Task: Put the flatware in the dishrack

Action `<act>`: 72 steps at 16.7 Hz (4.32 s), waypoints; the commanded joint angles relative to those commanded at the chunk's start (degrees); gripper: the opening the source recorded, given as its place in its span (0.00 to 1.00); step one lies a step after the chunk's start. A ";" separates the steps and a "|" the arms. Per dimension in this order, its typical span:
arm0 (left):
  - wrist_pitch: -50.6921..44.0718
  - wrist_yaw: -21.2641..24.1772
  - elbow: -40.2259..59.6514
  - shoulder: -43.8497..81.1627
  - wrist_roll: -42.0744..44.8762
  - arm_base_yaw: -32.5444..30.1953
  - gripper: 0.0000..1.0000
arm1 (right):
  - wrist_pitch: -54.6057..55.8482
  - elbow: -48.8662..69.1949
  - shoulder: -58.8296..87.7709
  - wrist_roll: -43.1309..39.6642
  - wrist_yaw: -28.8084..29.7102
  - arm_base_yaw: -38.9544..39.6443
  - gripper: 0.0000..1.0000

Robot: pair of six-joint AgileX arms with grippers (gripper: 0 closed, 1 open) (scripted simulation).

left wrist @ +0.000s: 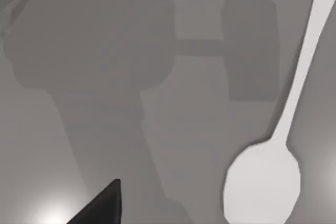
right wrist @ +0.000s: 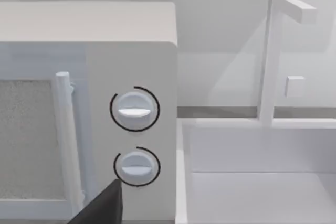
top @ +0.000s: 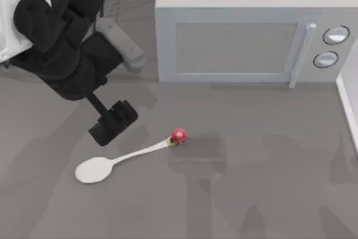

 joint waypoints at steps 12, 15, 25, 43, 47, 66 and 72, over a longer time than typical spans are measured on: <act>-13.68 -0.03 20.49 24.87 7.25 -7.49 1.00 | 0.00 0.00 0.00 0.00 0.00 0.00 1.00; -13.38 -0.03 20.20 24.80 7.21 -7.23 1.00 | 0.00 0.00 0.00 0.00 0.00 0.00 1.00; 5.92 0.03 8.74 32.62 7.43 -7.41 1.00 | 0.00 0.00 0.00 0.00 0.00 0.00 1.00; 6.37 0.03 8.43 32.85 7.43 -7.42 0.00 | 0.00 0.00 0.00 0.00 0.00 0.00 1.00; 6.37 0.03 8.43 32.85 7.43 -7.42 0.00 | 0.00 0.00 0.00 0.00 0.00 0.00 1.00; -37.73 0.98 46.76 26.25 6.79 -7.80 0.00 | 0.00 0.00 0.00 0.00 0.00 0.00 1.00; -40.06 0.95 49.13 25.66 6.76 -7.58 0.00 | 0.00 0.00 0.00 0.00 0.00 0.00 1.00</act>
